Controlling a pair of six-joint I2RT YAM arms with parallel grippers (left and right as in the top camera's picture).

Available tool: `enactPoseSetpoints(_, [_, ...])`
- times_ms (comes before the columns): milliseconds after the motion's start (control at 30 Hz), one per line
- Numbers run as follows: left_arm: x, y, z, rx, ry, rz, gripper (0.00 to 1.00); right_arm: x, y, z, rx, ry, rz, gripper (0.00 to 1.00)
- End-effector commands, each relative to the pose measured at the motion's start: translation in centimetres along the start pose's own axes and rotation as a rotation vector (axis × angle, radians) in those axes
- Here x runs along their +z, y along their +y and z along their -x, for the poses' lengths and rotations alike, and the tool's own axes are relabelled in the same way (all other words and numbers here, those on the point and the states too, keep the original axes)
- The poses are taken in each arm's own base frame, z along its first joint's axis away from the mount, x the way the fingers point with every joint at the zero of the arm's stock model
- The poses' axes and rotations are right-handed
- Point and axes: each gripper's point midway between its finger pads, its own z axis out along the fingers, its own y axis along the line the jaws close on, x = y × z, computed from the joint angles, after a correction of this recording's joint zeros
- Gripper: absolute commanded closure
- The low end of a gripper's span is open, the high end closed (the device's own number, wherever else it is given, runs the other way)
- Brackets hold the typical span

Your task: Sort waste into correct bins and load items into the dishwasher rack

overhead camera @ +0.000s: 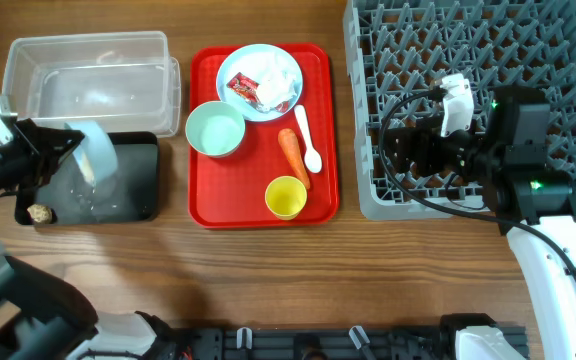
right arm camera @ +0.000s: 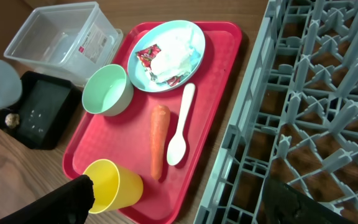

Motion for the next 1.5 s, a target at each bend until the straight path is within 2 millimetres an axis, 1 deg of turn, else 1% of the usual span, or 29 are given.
enactPoseSetpoints(0, [0.6, 0.1, 1.1, 0.004, 0.002, -0.074, 0.96, -0.2, 0.1, 0.7, -0.007, -0.013, -0.006, 0.11])
enactPoseSetpoints(233, [2.1, 2.2, 1.5, -0.073, 0.041, -0.108, 0.96, -0.2, 0.1, 0.4, 0.001, -0.001, -0.006, 0.11])
enactPoseSetpoints(367, [2.7, 2.9, 1.4, -0.098, 0.057, -0.109, 0.96, -0.2, 0.1, 0.4, 0.000, -0.001, -0.006, 0.11])
enactPoseSetpoints(567, [2.8, 3.3, 1.5, -0.091, 0.056, -0.101, 0.96, -0.2, 0.1, 0.4, 0.000, -0.002, -0.006, 0.11])
enactPoseSetpoints(667, [2.9, 3.2, 1.4, -0.041, 0.059, -0.100, 0.96, -0.2, 0.1, 0.4, 0.000, -0.002, -0.006, 0.11])
enactPoseSetpoints(800, [3.1, 3.2, 1.4, -0.037, 0.064, -0.092, 0.96, -0.2, 0.1, 0.4, 0.026, -0.003, -0.006, 0.11])
enactPoseSetpoints(867, [3.1, 3.3, 1.4, -0.036, 0.063, -0.089, 0.94, -0.2, 0.1, 0.4, 0.026, -0.003, -0.006, 0.11])
enactPoseSetpoints(967, [3.2, 4.0, 1.5, -0.017, 0.061, -0.044, 0.83, -0.2, 0.1, 0.4, 0.032, -0.002, -0.006, 0.11])
enactPoseSetpoints(1033, [3.6, 4.8, 1.7, 0.011, 0.061, 0.008, 0.70, -0.2, 0.1, 0.5, 0.045, -0.004, -0.007, 0.11])
enactPoseSetpoints(1067, [3.8, 5.1, 1.8, 0.025, 0.062, 0.032, 0.65, -0.2, 0.1, 0.5, 0.047, -0.006, -0.007, 0.11])
enactPoseSetpoints(1100, [4.0, 5.4, 1.9, 0.047, 0.063, 0.064, 0.58, -0.2, 0.1, 0.6, 0.046, -0.010, -0.006, 0.11])
enactPoseSetpoints(1133, [4.4, 5.8, 2.2, 0.078, 0.063, 0.105, 0.51, -0.2, 0.1, 0.6, 0.047, -0.011, -0.006, 0.11])
enactPoseSetpoints(1200, [5.2, 6.1, 2.5, 0.131, 0.065, 0.160, 0.41, -0.2, 0.1, 0.7, 0.045, -0.014, -0.006, 0.11])
enactPoseSetpoints(1267, [6.1, 6.1, 2.5, 0.203, 0.078, 0.198, 0.37, -0.2, 0.1, 0.8, 0.054, -0.016, -0.005, 0.11])
enactPoseSetpoints(1367, [7.3, 5.6, 1.9, 0.311, 0.121, 0.220, 0.34, -0.2, 0.0, 0.8, 0.068, -0.019, -0.008, 0.11])
enactPoseSetpoints(1467, [8.2, 5.7, 1.4, 0.344, 0.153, 0.271, 0.32, -0.2, 0.0, 0.8, 0.069, -0.019, -0.008, 0.11])
